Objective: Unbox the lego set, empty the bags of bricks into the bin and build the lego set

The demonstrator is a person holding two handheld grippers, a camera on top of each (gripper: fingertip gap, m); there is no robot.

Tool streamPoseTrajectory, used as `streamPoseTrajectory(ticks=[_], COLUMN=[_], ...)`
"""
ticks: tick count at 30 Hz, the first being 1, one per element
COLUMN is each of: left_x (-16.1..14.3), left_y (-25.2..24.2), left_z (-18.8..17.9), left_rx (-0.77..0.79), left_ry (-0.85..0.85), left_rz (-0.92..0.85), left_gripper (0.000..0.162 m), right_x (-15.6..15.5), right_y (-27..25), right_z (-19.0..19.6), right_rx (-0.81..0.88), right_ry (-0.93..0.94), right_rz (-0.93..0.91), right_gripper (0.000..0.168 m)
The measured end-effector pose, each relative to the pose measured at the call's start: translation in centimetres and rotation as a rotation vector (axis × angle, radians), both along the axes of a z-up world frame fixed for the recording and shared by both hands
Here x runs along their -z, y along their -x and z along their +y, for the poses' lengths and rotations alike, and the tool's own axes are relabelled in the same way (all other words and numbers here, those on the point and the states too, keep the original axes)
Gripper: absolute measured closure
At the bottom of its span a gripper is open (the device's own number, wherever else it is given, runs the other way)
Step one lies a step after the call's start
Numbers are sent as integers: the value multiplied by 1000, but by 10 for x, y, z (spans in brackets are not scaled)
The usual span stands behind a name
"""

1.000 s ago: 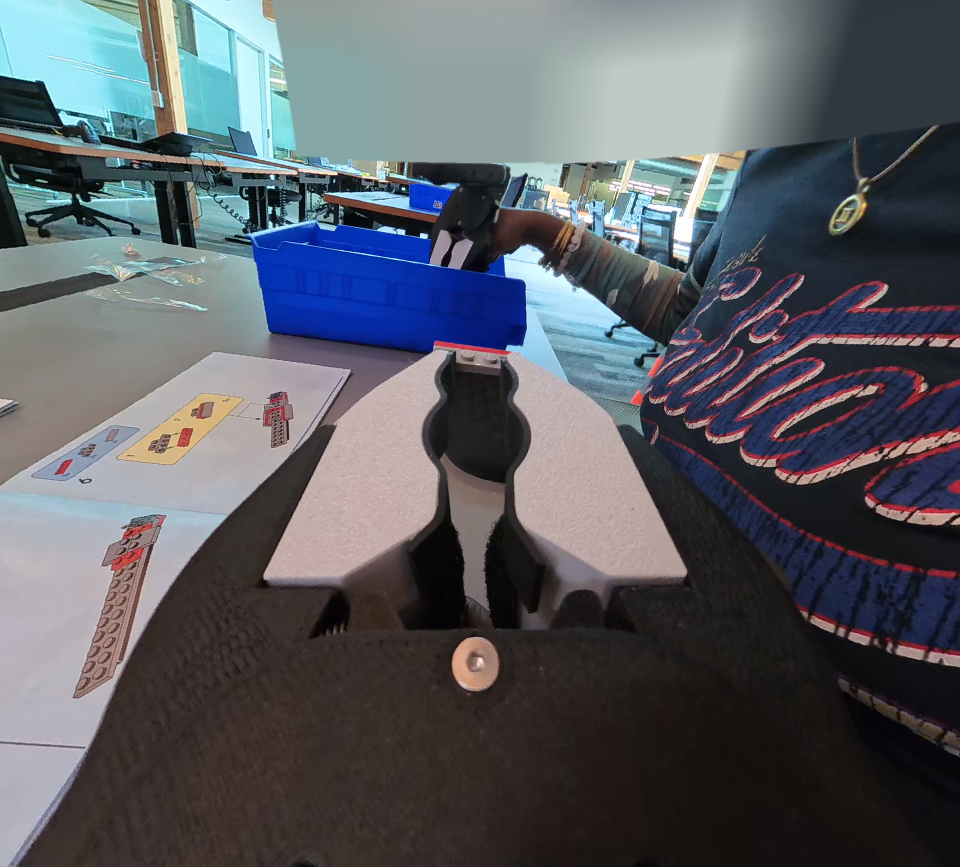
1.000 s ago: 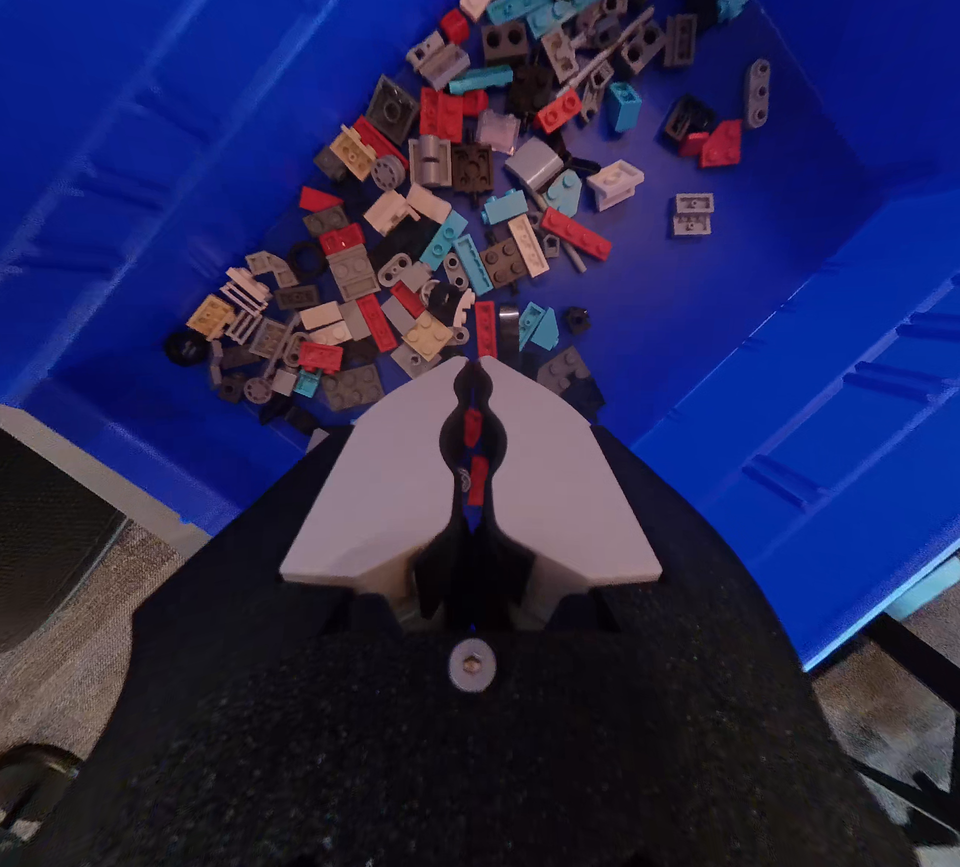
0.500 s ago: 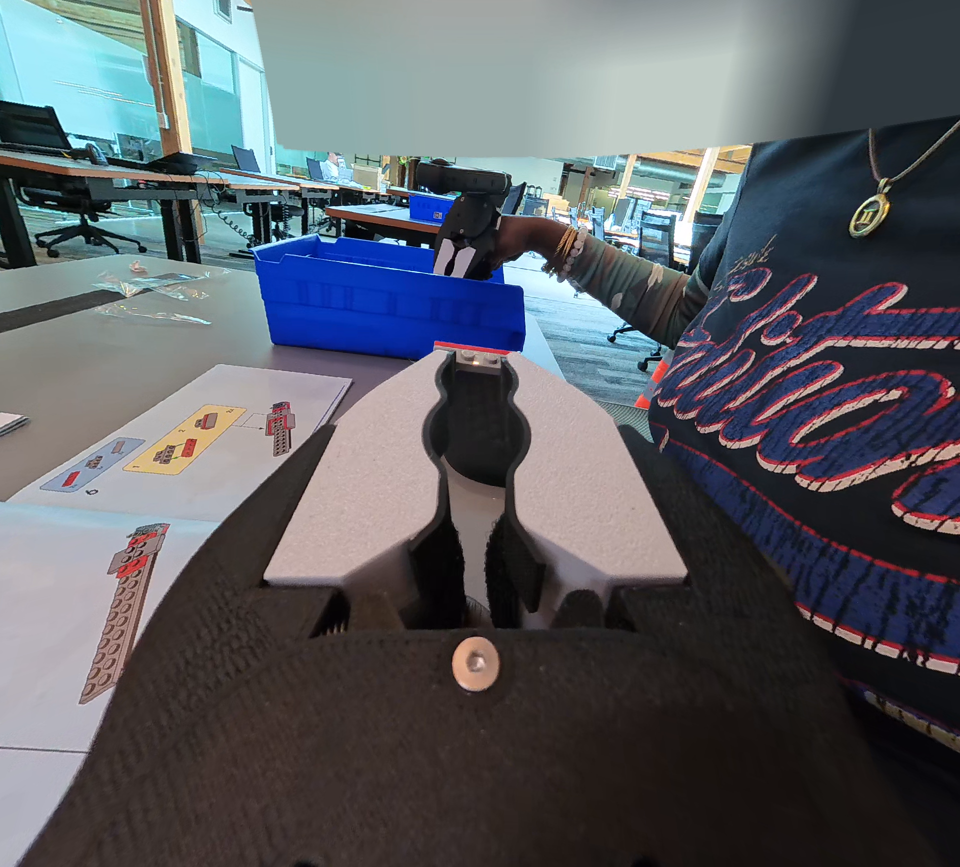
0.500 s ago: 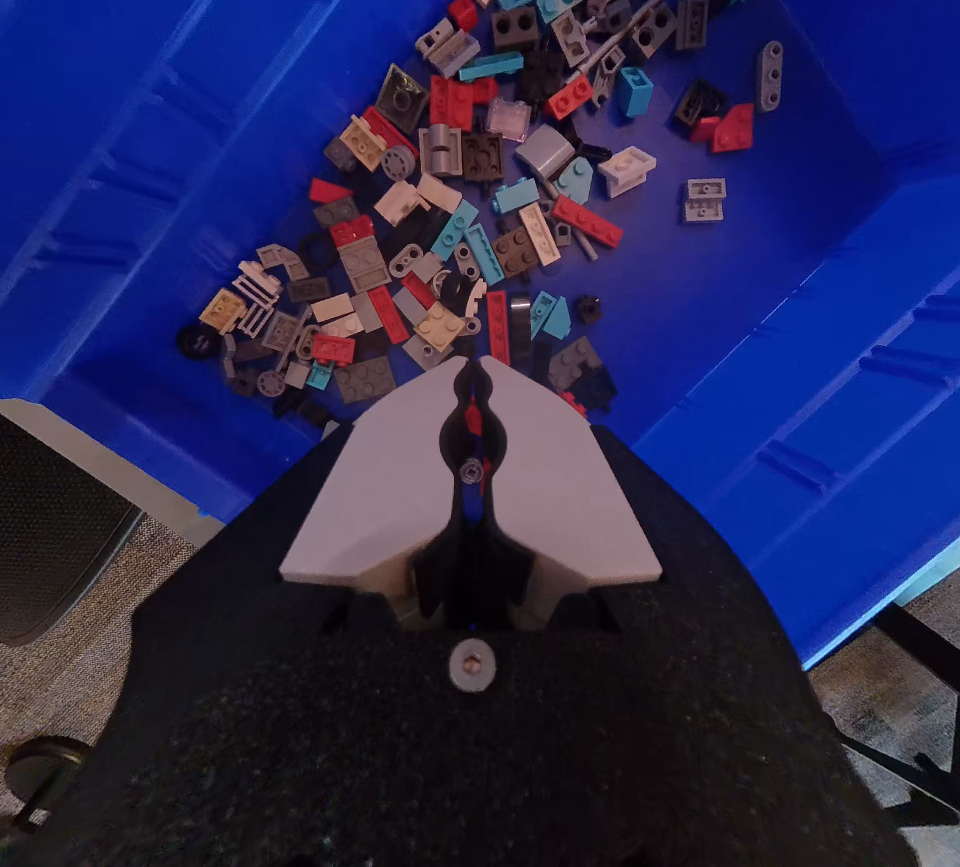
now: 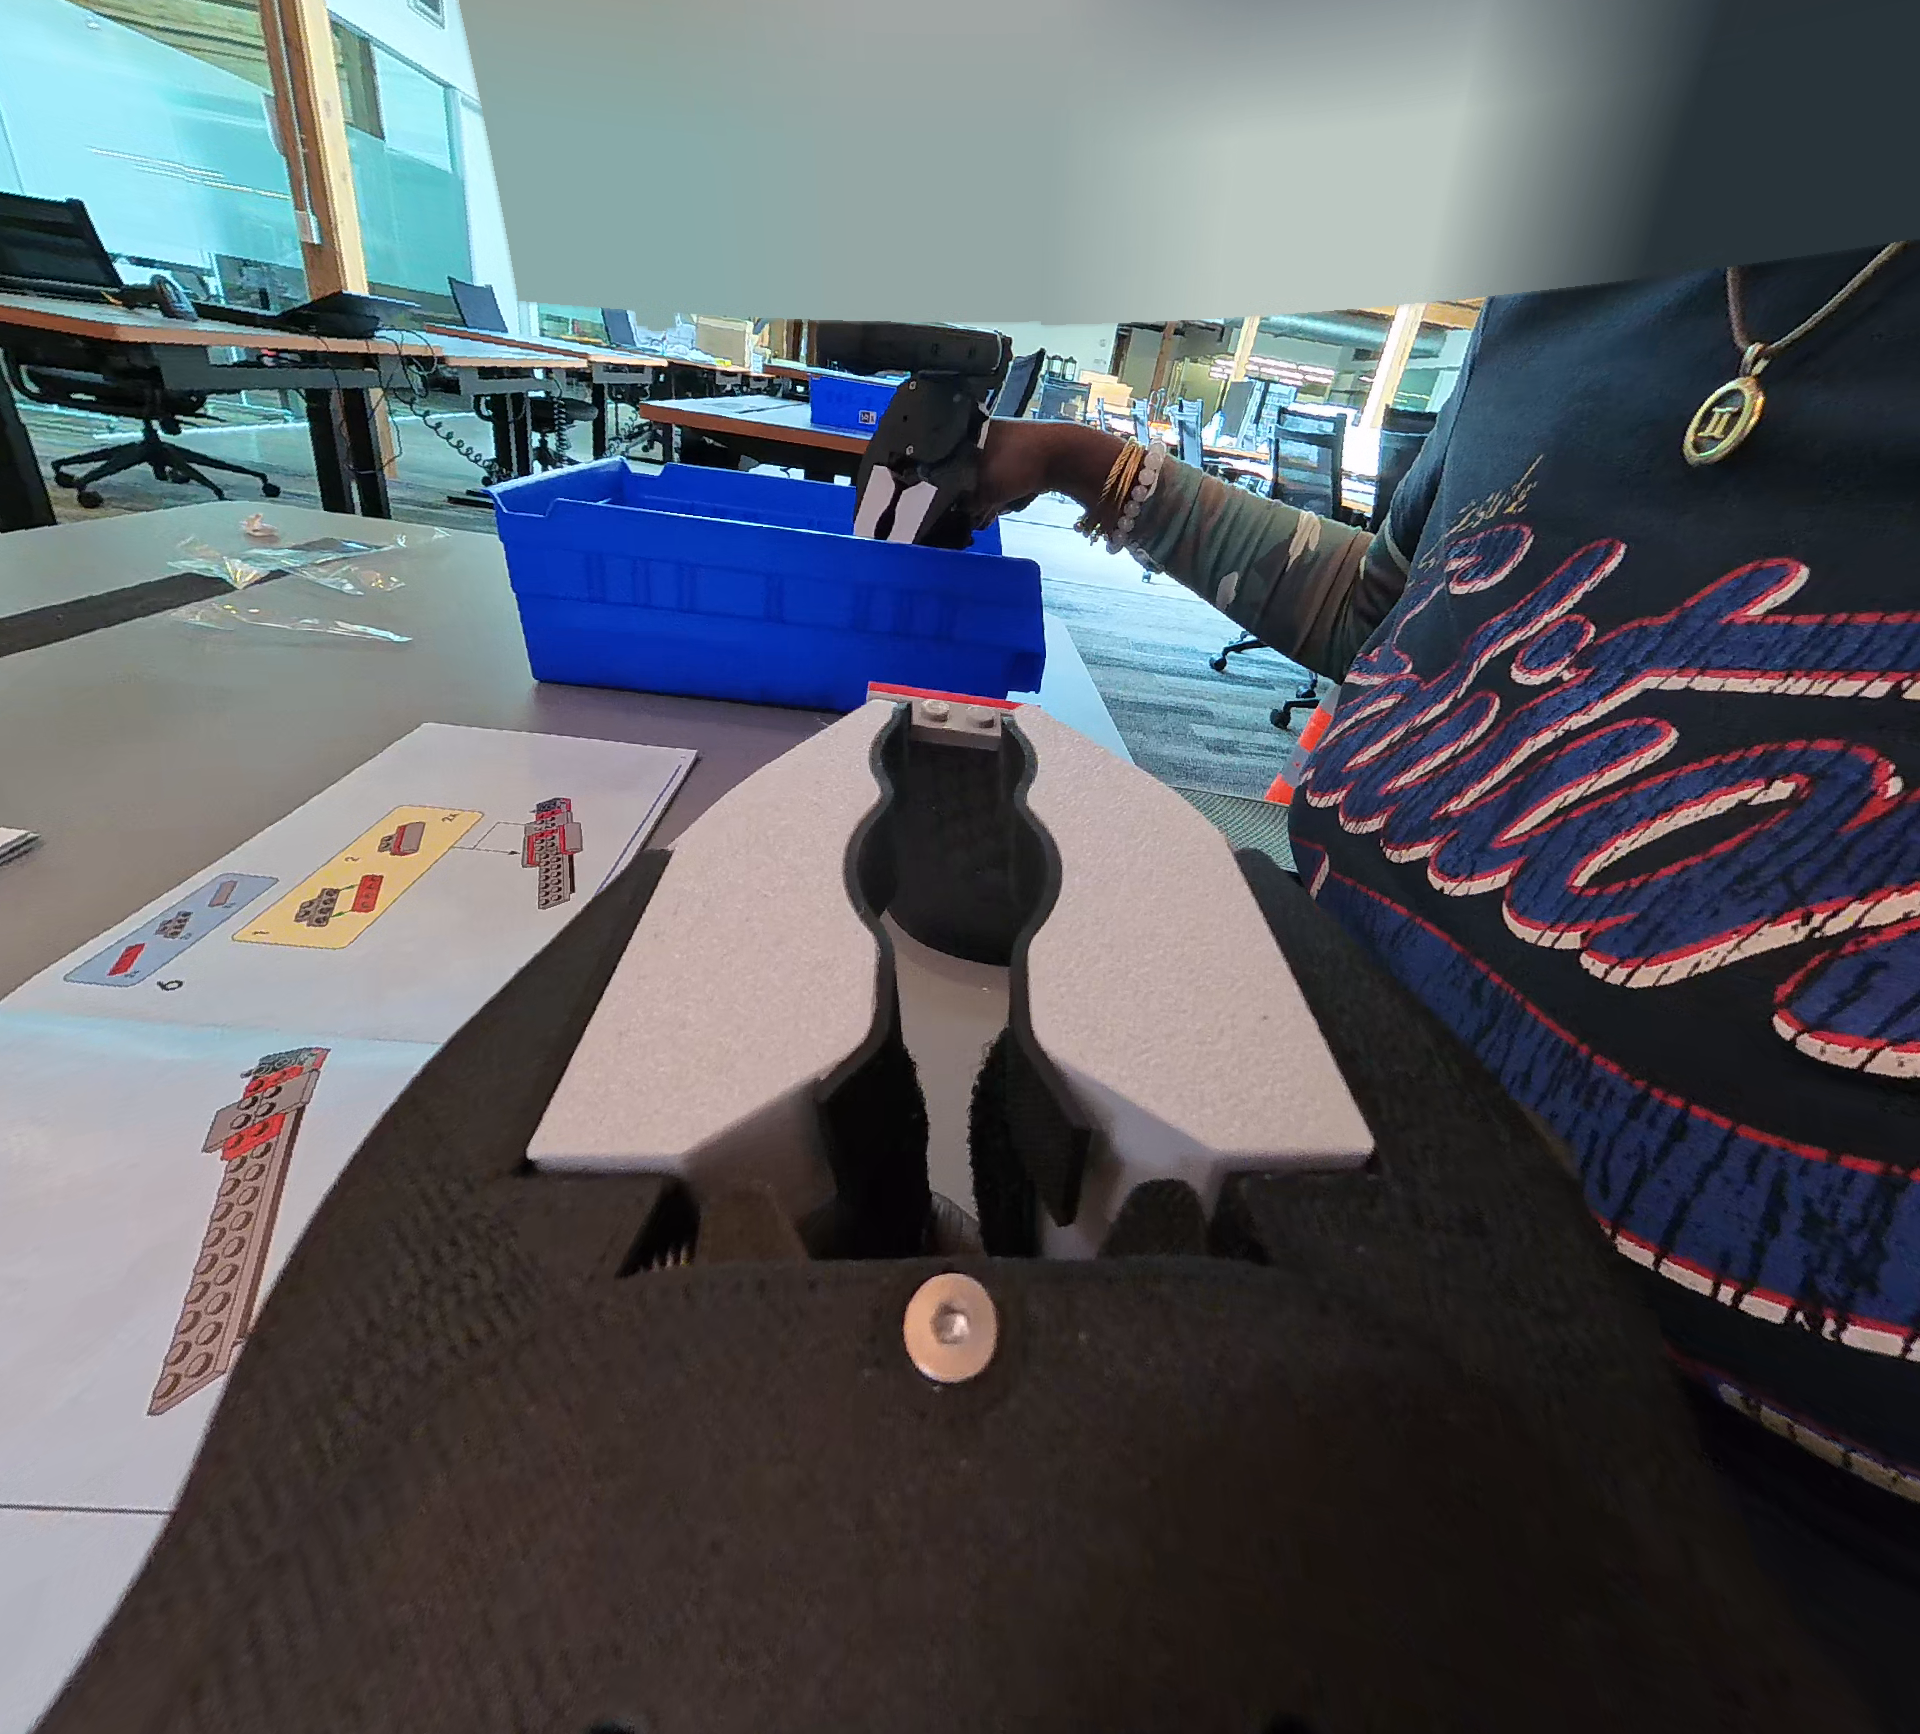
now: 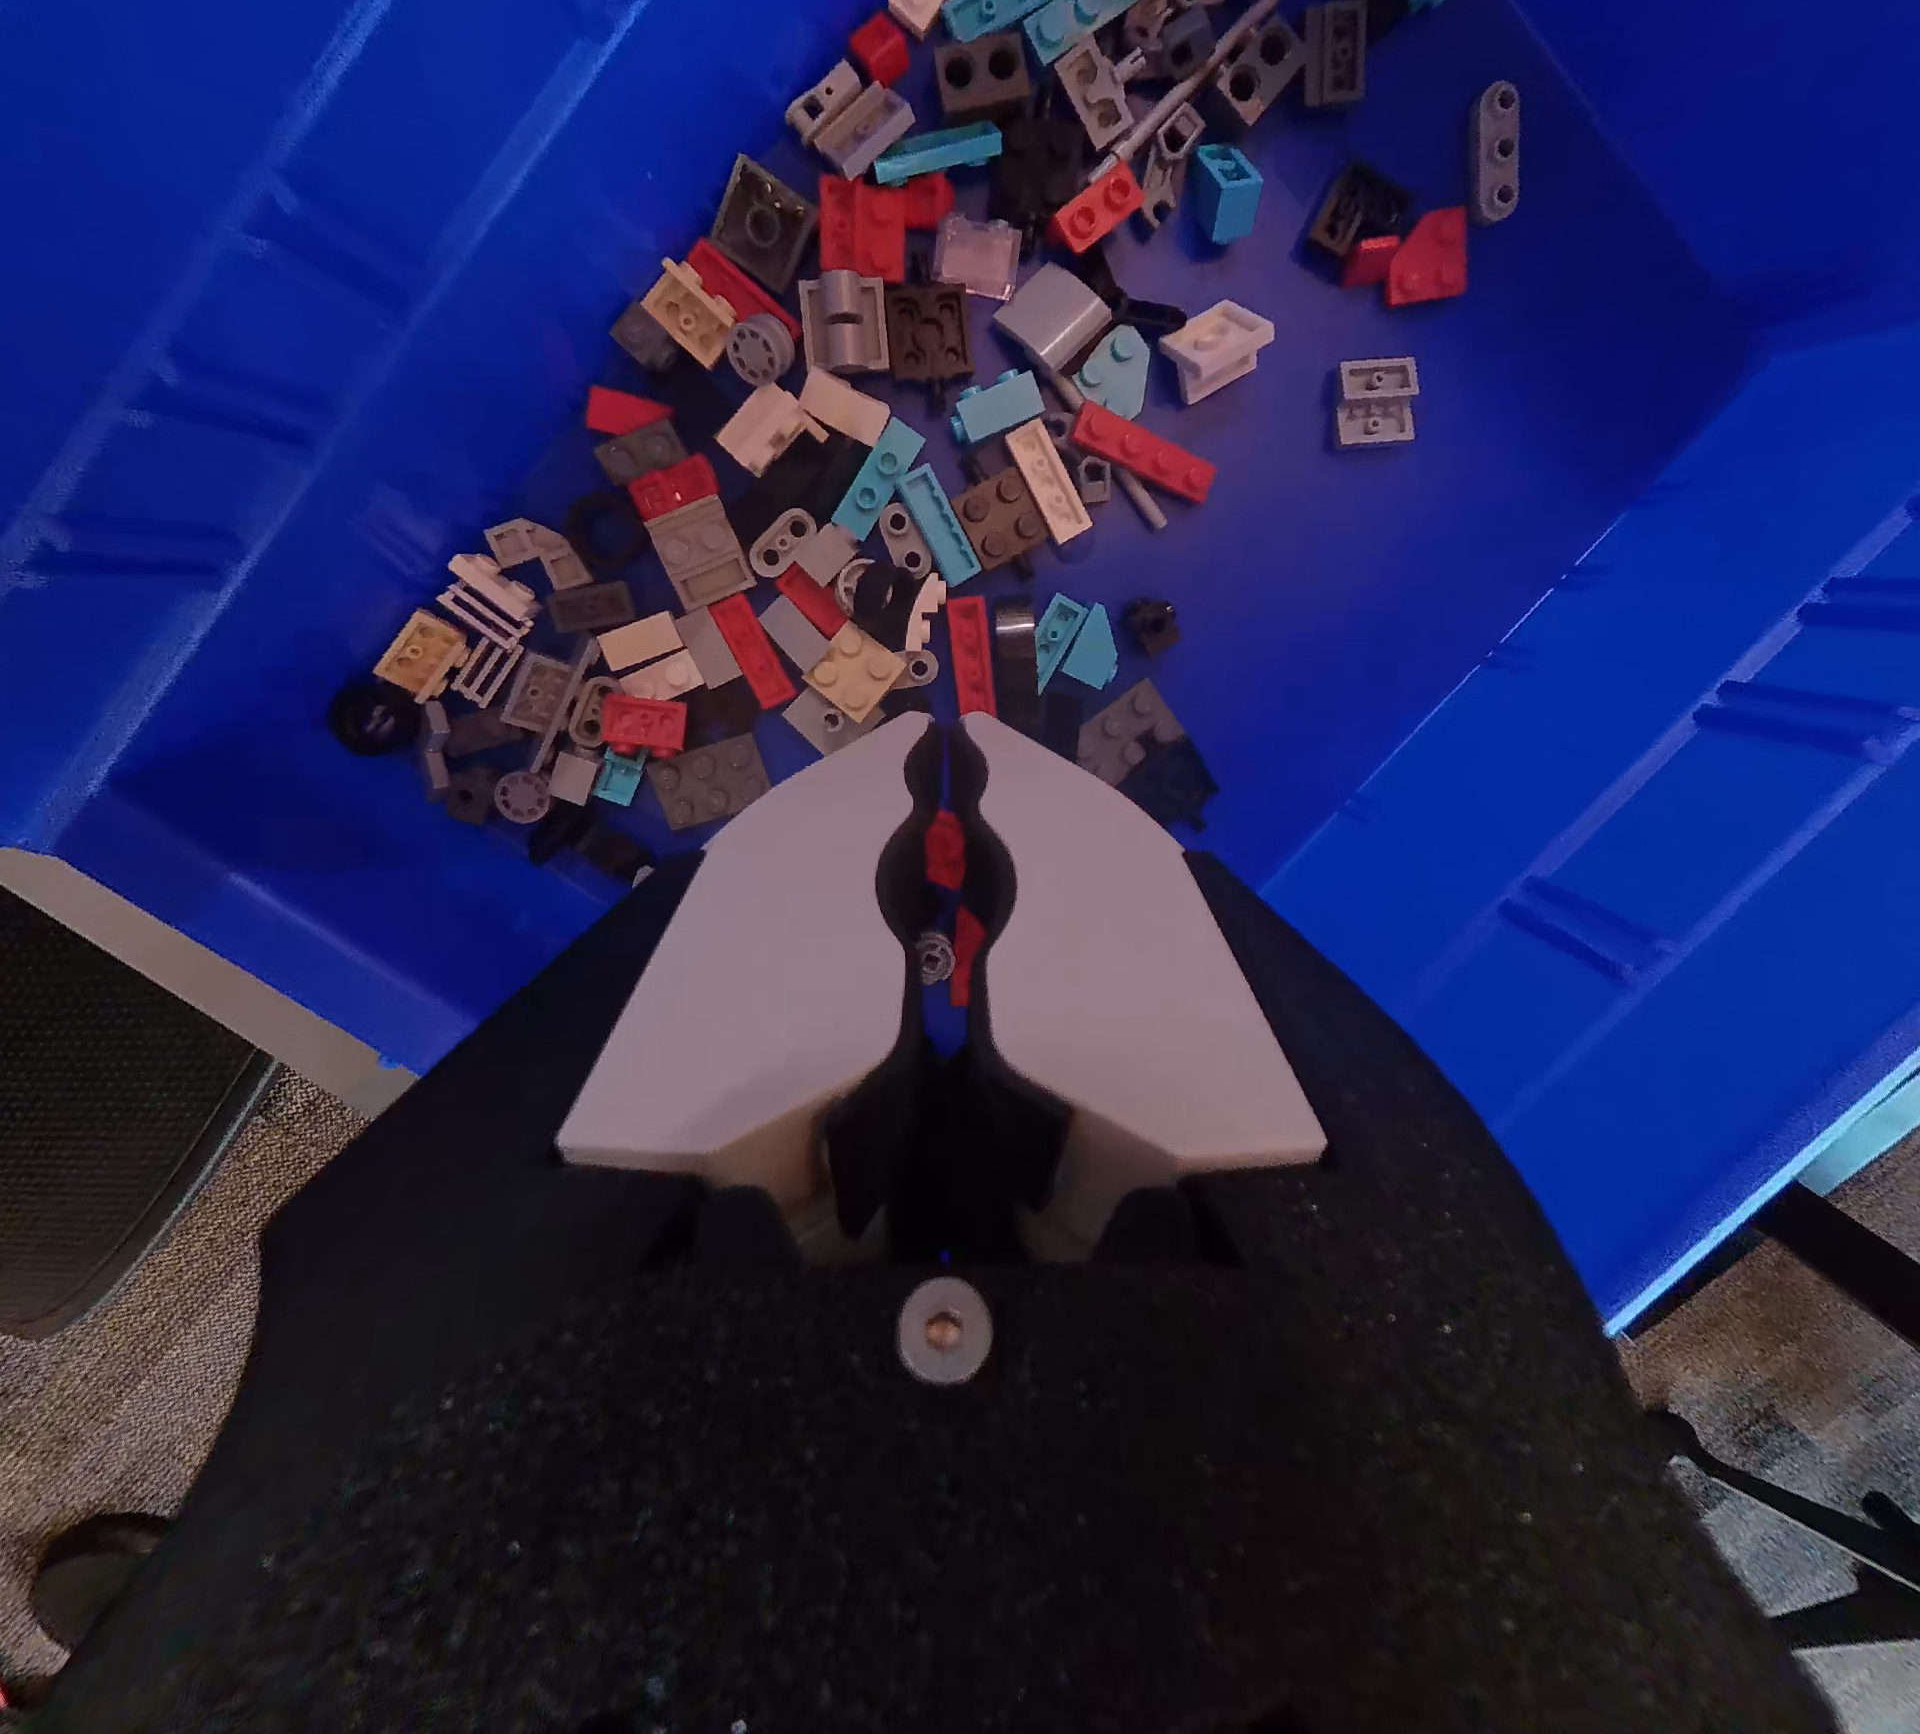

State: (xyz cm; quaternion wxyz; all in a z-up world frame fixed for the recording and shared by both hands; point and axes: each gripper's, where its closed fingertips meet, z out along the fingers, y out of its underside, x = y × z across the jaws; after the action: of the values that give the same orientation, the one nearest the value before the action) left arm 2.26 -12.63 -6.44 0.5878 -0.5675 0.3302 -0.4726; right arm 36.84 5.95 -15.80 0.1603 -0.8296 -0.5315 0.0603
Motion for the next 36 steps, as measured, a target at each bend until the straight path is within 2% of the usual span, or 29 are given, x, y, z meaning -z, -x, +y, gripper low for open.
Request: streamPoseTrajectory(ticks=[7,11,18,23,36], left_x=[-1,-3,-3,-3,-3], left_y=[1,2,3,3,4], left_z=[-1,-1,0,0,2], left_rx=[2,4,-8,-5,-11], left_ry=[-4,-8,-5,-1,16], left_rz=[-11,-23,-26,-26,-37], left_gripper=[146,146,146,146,146], right_x=[-5,-14,-30,-38,-25], right_y=[0,-4,-11,-4,1], right_z=[-1,-4,-10,-16,-28], right_rx=[0,14,42,-6,-55], right_ry=[-4,-15,-39,-63,-77], right_rz=[-1,7,89,189,234], right_gripper=[165,153,106,106,106])
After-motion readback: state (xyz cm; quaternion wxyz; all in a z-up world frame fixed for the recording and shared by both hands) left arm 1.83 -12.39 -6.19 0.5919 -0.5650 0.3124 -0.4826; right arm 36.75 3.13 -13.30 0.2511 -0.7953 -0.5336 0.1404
